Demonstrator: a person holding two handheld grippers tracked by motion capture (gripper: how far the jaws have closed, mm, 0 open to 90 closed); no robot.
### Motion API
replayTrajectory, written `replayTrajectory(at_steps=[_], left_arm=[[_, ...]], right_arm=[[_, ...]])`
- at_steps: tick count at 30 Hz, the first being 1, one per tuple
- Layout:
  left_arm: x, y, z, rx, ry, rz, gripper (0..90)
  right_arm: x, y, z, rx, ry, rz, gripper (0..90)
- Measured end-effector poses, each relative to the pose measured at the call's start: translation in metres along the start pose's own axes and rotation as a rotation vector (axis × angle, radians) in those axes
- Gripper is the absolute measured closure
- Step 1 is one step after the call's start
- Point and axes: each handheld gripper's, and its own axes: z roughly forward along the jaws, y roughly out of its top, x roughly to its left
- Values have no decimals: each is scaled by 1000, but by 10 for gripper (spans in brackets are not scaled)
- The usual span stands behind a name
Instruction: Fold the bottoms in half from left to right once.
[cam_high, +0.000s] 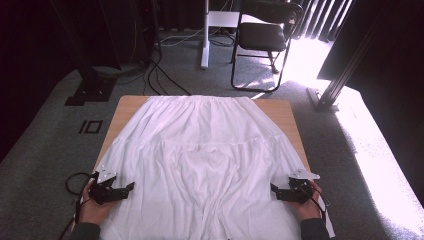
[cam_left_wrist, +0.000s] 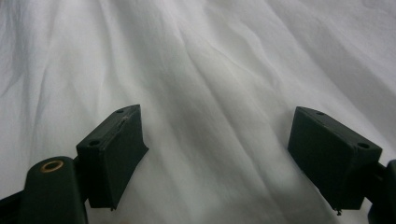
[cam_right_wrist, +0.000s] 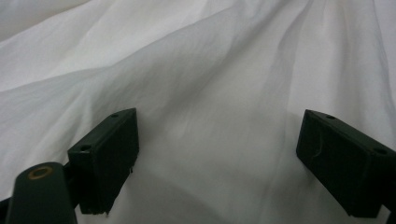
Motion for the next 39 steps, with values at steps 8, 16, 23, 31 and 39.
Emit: replayTrajectory(at_steps=[8,16,23,31,39], left_arm=[[-1,-1,-6,-5,18,-11,334],[2,-2,-26,-25,64,-21,366],[24,-17,-59,-59,167,-106,345],[44,-36,-79,-54,191,-214,337],[39,-46,-56,42,234,-167,310]], right_arm=[[0,0,0,-1,-3,4,130],[0,0,0,-1,-3,5,130],[0,0,0,-1,-3,4,130],[0,0,0,-1,-4,5,131],[0,0,0,-2,-4,6,133]])
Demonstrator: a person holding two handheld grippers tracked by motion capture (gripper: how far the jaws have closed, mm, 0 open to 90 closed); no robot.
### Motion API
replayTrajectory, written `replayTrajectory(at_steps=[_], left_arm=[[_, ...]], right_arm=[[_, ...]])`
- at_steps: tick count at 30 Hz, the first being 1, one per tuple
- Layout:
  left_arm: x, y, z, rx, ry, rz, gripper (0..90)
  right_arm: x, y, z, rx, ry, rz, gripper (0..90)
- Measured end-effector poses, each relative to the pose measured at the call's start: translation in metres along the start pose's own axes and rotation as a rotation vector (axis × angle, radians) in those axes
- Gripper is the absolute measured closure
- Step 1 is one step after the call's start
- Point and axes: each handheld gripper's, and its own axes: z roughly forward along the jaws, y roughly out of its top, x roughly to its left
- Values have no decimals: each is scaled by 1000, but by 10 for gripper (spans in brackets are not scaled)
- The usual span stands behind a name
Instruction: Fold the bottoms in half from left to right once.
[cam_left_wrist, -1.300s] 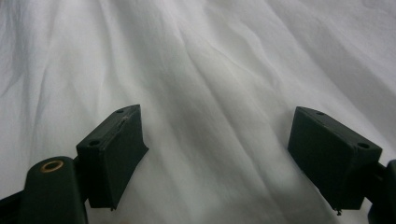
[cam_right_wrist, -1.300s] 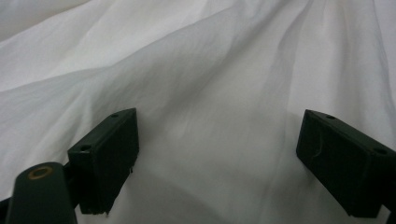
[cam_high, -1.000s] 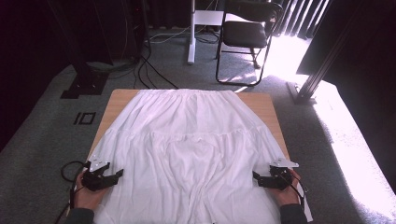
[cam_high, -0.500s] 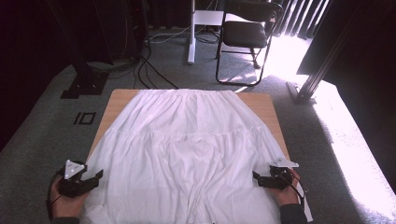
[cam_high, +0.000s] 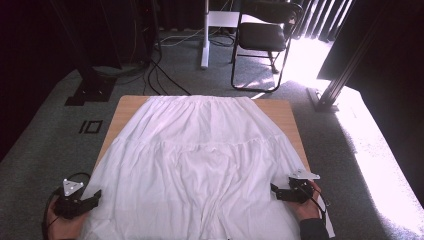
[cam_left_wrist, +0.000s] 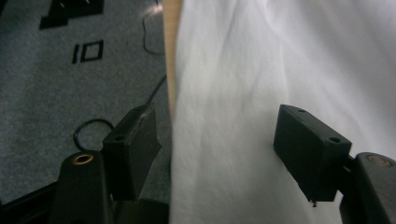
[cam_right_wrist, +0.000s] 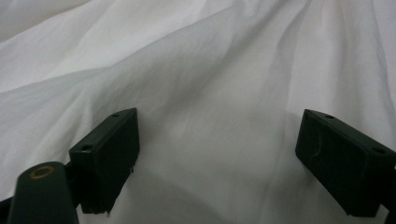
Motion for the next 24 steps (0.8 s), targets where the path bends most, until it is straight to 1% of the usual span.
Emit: replayTrajectory(at_steps=[2,3,4,5,7,8,9,10,11,13,14,15,16,17,18,19,21,22,24], left_arm=[[1,-1,1,-2,-8,-23,302],[1,-1,1,-2,-12,-26,303],[3,0,1,7,-34,-38,304],[4,-1,1,9,-47,-47,318],[2,-2,1,-1,-36,-42,322],[0,-2,0,-10,-48,-33,346],[-3,-3,-2,-17,-62,-12,439],[-5,-3,-2,-24,-68,-9,501],[-5,-3,-2,-22,-79,-6,549],[-4,-2,-3,-10,-87,-5,572],[-4,-1,-3,-7,-90,-5,600],[-4,-1,-3,-7,-104,-2,672],[-4,0,-3,-9,-112,-3,724],[-5,0,-3,-8,-124,4,779],[-6,0,-3,-7,-127,10,824],[-7,0,-3,-7,-126,19,853],[-9,2,-3,5,-112,37,878],[-9,4,-3,13,-110,36,882],[-9,4,-3,14,-121,28,883]], right_arm=[[0,0,0,-1,-1,1,135],[0,0,0,-1,-1,1,135],[0,0,0,-1,-1,1,135],[0,0,0,-1,-1,0,135],[0,0,0,-1,-1,0,135],[0,0,0,-1,-1,1,135],[0,0,0,-1,-1,0,135],[0,0,0,-1,-1,1,135],[0,0,0,-1,-1,1,135],[0,0,0,-1,-1,1,135],[0,0,0,-1,-1,1,135],[0,0,0,-1,-1,0,135],[0,0,0,-1,-1,0,136],[0,0,0,-1,-1,0,136],[0,0,0,-1,-2,0,136],[0,0,0,-1,-3,1,137],[1,0,0,-2,-6,3,139],[1,-1,-1,-2,-8,8,139],[2,-1,-1,-2,-10,11,139]])
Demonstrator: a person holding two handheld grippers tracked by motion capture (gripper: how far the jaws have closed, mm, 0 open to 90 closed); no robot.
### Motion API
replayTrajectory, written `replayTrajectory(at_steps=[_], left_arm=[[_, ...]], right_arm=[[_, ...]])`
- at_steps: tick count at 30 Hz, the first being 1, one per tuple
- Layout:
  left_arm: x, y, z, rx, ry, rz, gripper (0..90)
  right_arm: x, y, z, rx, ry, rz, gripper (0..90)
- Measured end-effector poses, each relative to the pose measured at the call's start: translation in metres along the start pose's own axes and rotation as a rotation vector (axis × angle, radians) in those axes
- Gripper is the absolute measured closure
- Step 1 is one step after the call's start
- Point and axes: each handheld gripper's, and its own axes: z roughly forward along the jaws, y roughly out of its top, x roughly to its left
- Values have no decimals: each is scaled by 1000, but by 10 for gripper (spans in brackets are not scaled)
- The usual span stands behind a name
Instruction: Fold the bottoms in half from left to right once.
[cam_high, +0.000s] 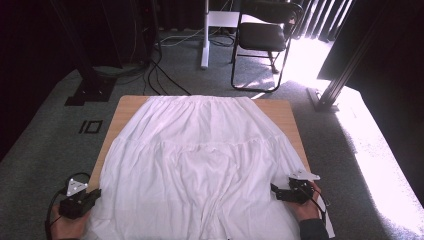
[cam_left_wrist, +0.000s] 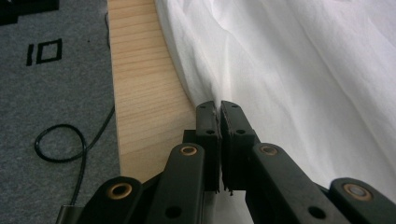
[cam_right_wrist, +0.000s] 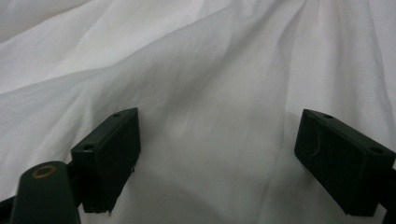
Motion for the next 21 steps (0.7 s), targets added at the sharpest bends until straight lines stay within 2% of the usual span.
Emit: replayTrajectory(at_steps=[1,2,6,9,12,13,15,16,18,19,21], left_arm=[[0,0,0,0,0,0,883],[0,0,-2,-19,-23,-11,883],[-3,5,-9,-64,-50,-10,883],[-9,14,-15,-100,-80,-1,883],[-17,26,-22,-137,-104,31,883],[-20,30,-24,-147,-110,40,883],[-25,39,-27,-169,-127,52,883],[-26,43,-29,-180,-139,54,883],[-30,50,-32,-195,-150,68,883],[-32,54,-34,-208,-158,73,883],[-36,61,-38,-226,-174,84,883]], right_arm=[[0,0,0,0,0,0,139],[0,0,0,0,0,0,139],[0,0,0,0,0,0,140],[0,0,0,0,0,0,139],[0,0,0,0,0,0,143],[0,0,0,-1,-2,2,167],[4,0,-2,-10,-4,4,274],[7,2,-4,-13,3,7,312],[22,8,-8,-31,9,-44,339],[32,12,-10,-57,16,-68,366],[52,22,-14,-106,69,-109,370]])
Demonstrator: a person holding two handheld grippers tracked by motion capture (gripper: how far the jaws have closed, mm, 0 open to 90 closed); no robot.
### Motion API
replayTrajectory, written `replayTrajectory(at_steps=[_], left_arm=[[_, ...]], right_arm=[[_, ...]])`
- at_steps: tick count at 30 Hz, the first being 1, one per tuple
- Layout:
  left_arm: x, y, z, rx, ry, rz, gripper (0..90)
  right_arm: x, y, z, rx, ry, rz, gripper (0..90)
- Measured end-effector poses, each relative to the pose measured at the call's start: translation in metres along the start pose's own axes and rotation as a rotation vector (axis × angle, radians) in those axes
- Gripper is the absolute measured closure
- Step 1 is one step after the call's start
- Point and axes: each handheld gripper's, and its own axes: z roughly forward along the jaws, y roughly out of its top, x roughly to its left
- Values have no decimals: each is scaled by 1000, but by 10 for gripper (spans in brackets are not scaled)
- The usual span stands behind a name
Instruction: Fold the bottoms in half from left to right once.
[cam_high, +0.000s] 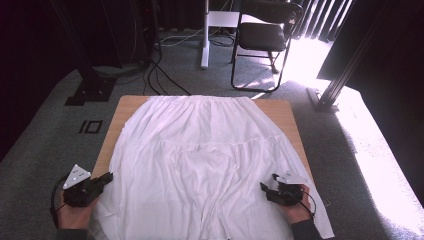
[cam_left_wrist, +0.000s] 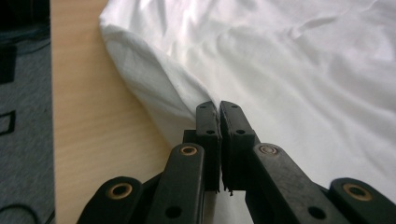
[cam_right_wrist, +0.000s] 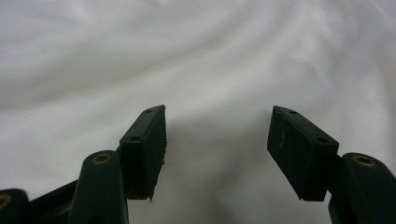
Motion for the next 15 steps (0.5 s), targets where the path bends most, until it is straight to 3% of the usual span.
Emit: replayTrajectory(at_steps=[3,6,11,15], left_arm=[[-6,15,-3,-33,-34,25,883],[-14,31,-5,-77,-79,51,884],[-34,60,-6,-139,-157,115,884],[-51,84,-5,-167,-191,182,884]], right_arm=[[31,16,9,-12,96,-46,369],[61,24,27,11,188,-108,368],[90,27,60,119,226,-161,379],[102,31,69,110,245,-176,376]])
